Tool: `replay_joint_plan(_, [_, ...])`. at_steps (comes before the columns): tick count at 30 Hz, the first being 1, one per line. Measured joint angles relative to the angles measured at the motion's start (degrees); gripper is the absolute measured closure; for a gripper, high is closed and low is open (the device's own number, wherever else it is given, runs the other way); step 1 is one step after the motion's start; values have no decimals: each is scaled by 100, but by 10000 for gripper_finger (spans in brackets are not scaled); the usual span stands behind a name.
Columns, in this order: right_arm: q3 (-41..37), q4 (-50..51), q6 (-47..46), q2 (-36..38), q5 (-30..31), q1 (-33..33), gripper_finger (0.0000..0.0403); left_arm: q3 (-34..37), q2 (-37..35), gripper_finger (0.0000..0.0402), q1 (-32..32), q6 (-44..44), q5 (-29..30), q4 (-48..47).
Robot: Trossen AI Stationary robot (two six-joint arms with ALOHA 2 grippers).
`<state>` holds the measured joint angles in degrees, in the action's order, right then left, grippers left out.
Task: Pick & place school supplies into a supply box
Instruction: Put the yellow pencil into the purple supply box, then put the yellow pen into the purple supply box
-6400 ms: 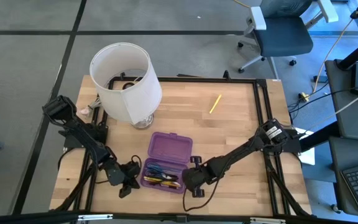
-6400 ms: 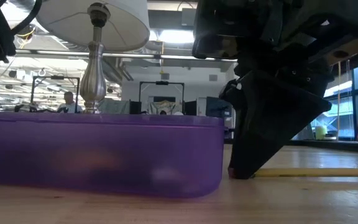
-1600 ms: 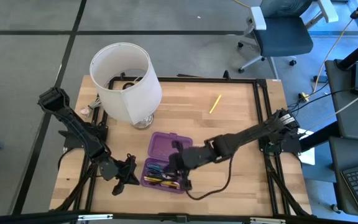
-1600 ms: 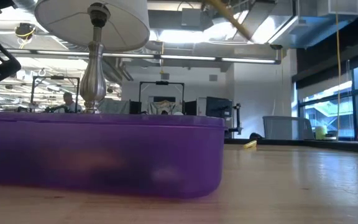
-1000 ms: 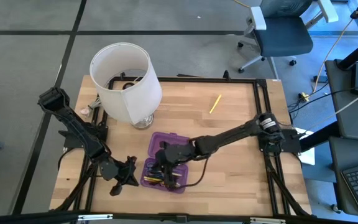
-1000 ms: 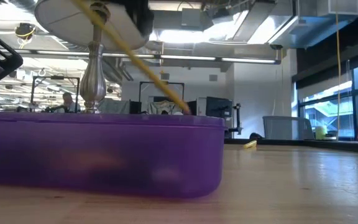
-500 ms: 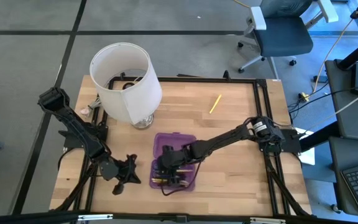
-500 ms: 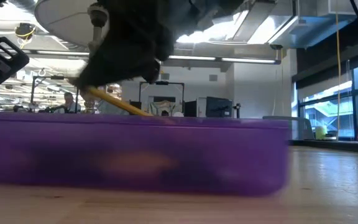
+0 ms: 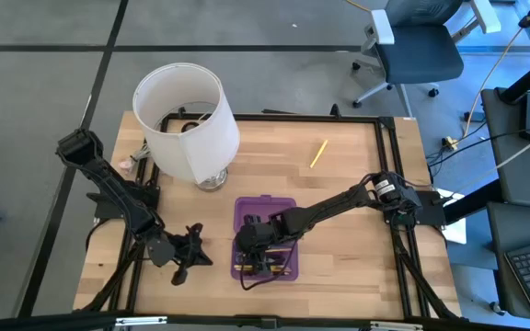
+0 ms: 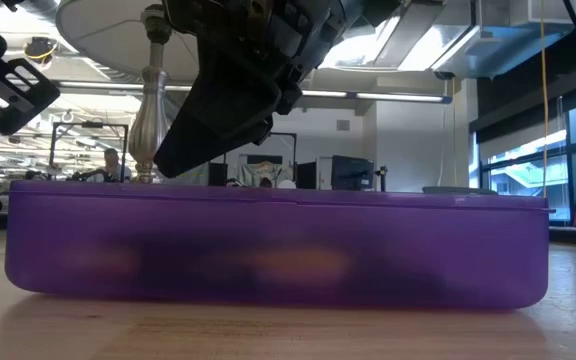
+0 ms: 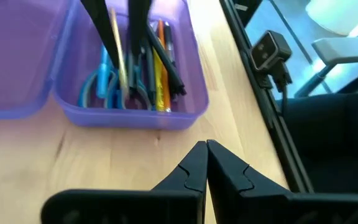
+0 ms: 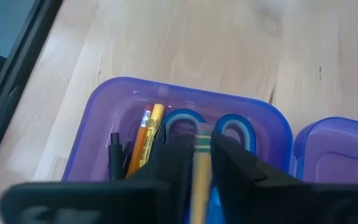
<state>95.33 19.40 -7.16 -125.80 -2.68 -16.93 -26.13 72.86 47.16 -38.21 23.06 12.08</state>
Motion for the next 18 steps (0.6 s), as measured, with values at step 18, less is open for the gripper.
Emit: replay_joint_plan(18, [692, 4306, -608, 1608, 771, -212, 242, 0, 0, 398, 0, -151, 291, 20])
